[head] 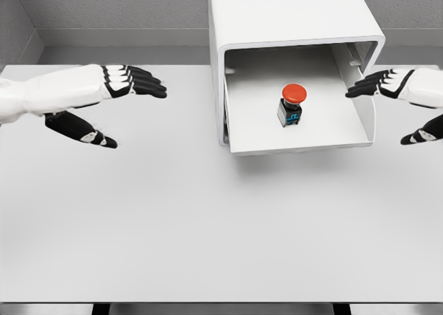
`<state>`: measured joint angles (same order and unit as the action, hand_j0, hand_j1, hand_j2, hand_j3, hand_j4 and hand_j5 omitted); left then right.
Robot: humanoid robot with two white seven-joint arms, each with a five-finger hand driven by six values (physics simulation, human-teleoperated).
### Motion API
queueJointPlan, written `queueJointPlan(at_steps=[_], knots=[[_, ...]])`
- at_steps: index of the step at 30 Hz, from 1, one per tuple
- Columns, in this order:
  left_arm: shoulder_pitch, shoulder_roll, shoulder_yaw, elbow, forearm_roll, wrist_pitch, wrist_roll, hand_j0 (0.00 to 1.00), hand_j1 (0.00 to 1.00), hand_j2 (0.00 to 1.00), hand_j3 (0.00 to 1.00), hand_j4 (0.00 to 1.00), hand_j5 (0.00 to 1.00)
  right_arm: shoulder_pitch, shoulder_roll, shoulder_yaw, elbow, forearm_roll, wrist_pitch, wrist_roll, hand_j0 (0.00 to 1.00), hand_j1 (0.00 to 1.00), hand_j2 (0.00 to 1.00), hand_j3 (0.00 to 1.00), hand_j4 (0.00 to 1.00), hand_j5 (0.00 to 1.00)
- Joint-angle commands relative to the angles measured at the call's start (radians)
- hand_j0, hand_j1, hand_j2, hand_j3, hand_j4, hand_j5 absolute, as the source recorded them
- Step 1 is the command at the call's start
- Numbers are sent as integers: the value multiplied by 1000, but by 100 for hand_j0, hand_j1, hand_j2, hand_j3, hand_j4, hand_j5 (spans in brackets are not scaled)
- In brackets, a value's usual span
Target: Slide open multi-storey tabletop storage cabinets and put open load switch and slide close multi-storey tabletop storage cabinets
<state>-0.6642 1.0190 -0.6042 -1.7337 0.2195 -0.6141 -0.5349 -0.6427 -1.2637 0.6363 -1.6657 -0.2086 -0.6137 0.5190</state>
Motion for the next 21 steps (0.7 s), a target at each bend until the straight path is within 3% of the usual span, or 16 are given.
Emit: queueJointPlan(at_steps=[1,21], knots=[[0,39,1,-10,15,3,1,100,100,100,100,100,100,3,18,-1,0,-38,3,-4,100,100,100,100,100,100],[20,38,1,-12,17,3,0,100,100,100,100,100,100,84,121,-4,4,-66,3,-56,100,100,100,100,100,100]])
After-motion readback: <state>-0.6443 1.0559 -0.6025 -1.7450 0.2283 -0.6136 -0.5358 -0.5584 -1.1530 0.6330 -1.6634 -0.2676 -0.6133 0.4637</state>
